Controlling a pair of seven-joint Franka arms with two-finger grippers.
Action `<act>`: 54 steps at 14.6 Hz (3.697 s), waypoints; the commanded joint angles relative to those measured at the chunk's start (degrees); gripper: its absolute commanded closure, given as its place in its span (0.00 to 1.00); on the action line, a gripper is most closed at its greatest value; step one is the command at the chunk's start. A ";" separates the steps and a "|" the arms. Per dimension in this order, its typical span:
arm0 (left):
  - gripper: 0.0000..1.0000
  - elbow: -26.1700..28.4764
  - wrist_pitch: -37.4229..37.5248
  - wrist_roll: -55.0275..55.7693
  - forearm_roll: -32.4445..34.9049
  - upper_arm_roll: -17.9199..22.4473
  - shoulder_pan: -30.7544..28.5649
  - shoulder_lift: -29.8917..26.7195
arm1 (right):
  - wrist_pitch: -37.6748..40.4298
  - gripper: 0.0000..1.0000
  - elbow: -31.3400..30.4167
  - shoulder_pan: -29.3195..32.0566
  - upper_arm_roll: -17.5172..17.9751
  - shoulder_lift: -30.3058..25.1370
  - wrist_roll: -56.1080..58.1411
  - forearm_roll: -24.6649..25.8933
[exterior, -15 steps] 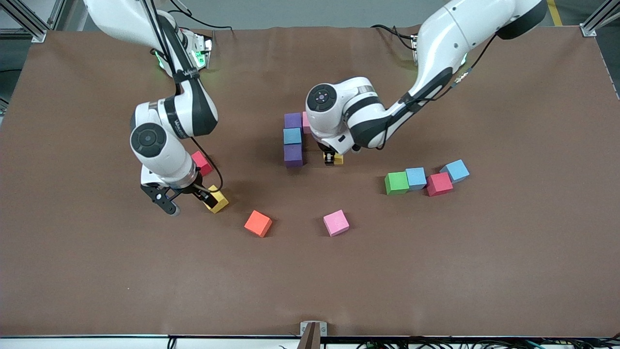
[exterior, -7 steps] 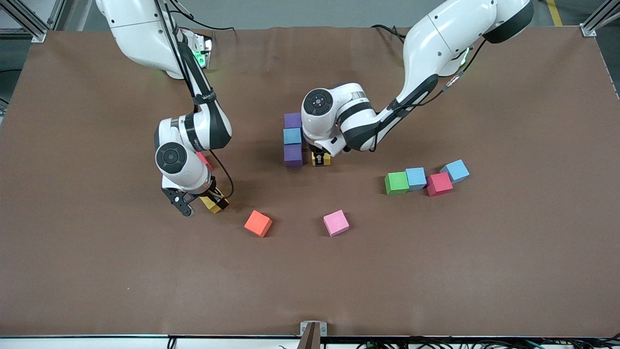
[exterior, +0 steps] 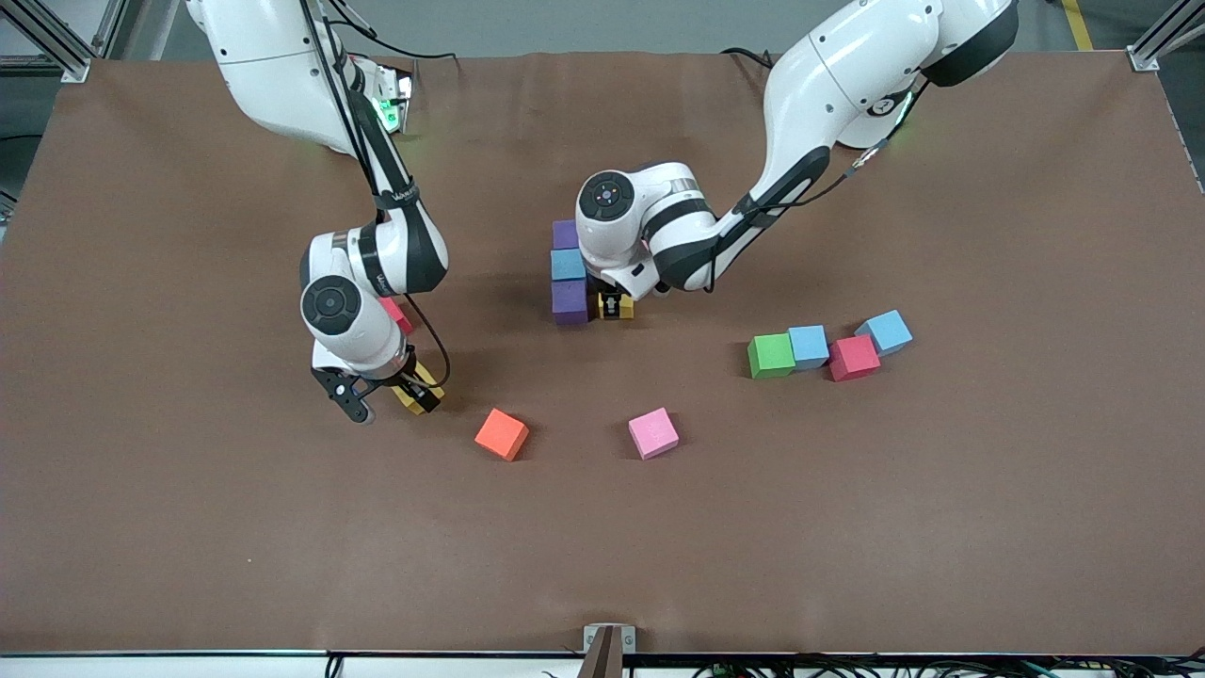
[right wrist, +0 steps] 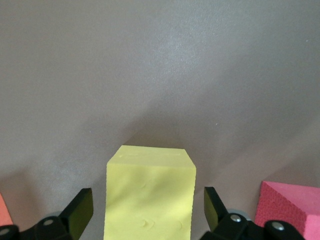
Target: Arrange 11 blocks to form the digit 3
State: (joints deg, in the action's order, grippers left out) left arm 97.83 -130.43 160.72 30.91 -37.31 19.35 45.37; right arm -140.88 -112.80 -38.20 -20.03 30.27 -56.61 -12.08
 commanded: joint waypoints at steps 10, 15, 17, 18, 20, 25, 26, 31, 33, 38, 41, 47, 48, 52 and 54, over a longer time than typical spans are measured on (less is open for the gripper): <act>0.54 -2.11 -3.52 13.83 1.44 2.95 4.21 1.30 | 3.58 1.00 3.62 -6.17 0.43 -1.27 16.51 -1.10; 0.51 -2.12 -3.78 13.83 1.52 2.95 4.21 1.30 | 5.87 1.00 7.06 -9.79 0.43 -1.27 25.56 -1.10; 0.46 -2.12 -3.78 13.83 1.52 2.95 4.12 1.30 | 5.79 1.00 7.41 -10.75 0.43 -1.27 30.65 -1.10; 0.36 -2.12 -3.78 13.74 1.70 2.95 4.12 1.21 | 5.79 0.99 7.50 -11.54 0.43 -1.27 34.86 -1.10; 0.00 -2.12 -3.78 13.39 1.79 2.95 3.94 0.86 | 5.61 0.99 8.11 -11.81 0.43 -1.18 40.78 -1.19; 0.00 -1.77 -2.21 12.95 2.14 2.86 3.24 -0.63 | 5.79 0.99 8.29 -12.78 0.43 -1.09 41.40 -1.28; 0.00 -1.76 -1.42 12.95 2.05 2.86 3.15 -0.89 | 5.79 0.99 8.29 -12.78 0.43 -1.09 41.40 -1.28; 0.00 -0.97 0.87 11.90 1.52 2.25 2.80 -2.92 | 5.09 0.99 8.38 -13.57 0.52 -0.83 40.88 -1.45; 0.00 -0.28 1.58 11.28 1.44 2.16 2.71 -4.05 | 5.00 0.99 8.38 -14.01 0.52 -0.74 40.88 -1.54; 0.00 1.22 2.63 8.83 -1.01 -0.82 -1.23 -7.31 | 5.17 0.99 12.94 -16.82 0.52 4.08 40.26 -5.04; 0.00 1.40 3.77 8.29 -2.17 -2.24 -5.01 -8.89 | 5.43 0.99 16.11 -18.14 0.52 6.81 38.25 -6.37; 0.00 9.56 3.69 4.61 -2.17 -2.33 -15.72 -14.51 | 5.96 0.99 17.26 -19.46 0.61 7.52 35.52 -6.37; 0.00 11.23 3.34 3.99 -2.08 -2.41 -17.83 -15.48 | 6.66 0.99 17.26 -19.46 0.61 7.52 35.34 -6.37; 0.00 17.55 -0.87 0.93 -1.64 -2.41 -24.34 -20.04 | 8.95 0.99 16.73 -19.55 0.61 7.52 34.55 -6.37; 0.00 21.77 -4.38 -2.68 -1.64 -2.41 -26.55 -21.98 | 9.04 0.99 16.82 -19.81 0.61 7.96 33.06 -6.29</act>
State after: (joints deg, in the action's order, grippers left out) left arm 112.99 -131.22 155.66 28.32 -38.93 -5.23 28.13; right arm -132.21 -96.22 -57.21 -19.04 37.73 -22.06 -17.11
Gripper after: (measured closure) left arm 0.000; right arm 0.471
